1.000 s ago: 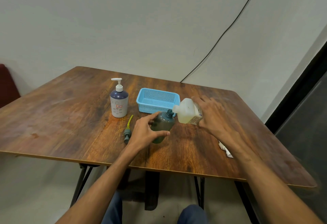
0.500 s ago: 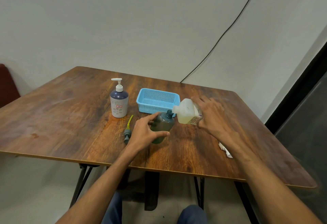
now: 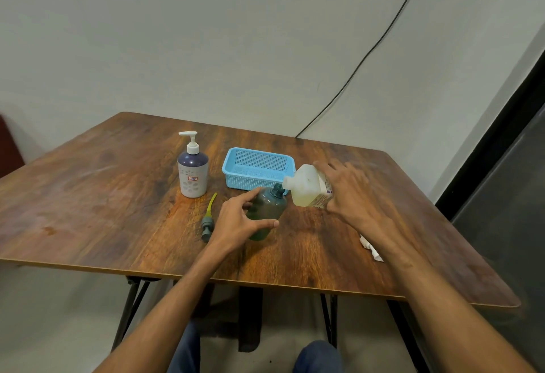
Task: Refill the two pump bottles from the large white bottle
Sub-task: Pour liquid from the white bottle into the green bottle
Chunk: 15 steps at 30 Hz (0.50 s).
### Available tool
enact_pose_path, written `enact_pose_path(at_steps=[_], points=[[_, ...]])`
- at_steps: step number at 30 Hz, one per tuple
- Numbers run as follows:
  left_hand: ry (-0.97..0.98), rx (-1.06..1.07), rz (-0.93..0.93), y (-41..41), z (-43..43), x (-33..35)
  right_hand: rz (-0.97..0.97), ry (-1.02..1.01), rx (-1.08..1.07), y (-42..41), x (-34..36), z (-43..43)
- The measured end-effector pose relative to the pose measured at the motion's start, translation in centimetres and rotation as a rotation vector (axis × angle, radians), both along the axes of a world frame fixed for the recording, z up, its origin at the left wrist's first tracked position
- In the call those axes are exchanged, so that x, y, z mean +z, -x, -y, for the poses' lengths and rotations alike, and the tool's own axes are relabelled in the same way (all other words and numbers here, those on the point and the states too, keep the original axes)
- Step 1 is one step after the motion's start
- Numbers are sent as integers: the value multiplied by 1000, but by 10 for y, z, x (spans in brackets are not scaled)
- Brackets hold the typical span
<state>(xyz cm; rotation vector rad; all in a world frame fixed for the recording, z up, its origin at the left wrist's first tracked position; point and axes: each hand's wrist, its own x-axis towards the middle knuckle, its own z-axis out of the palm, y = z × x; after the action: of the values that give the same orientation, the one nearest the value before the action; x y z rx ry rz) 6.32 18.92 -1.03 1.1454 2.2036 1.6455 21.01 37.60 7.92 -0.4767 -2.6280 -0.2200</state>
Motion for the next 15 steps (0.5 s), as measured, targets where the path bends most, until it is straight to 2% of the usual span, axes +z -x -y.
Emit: enact_pose_path(at_steps=[15], points=[[10, -4, -1, 0, 1, 0, 4, -30, -16, 0, -1, -2]])
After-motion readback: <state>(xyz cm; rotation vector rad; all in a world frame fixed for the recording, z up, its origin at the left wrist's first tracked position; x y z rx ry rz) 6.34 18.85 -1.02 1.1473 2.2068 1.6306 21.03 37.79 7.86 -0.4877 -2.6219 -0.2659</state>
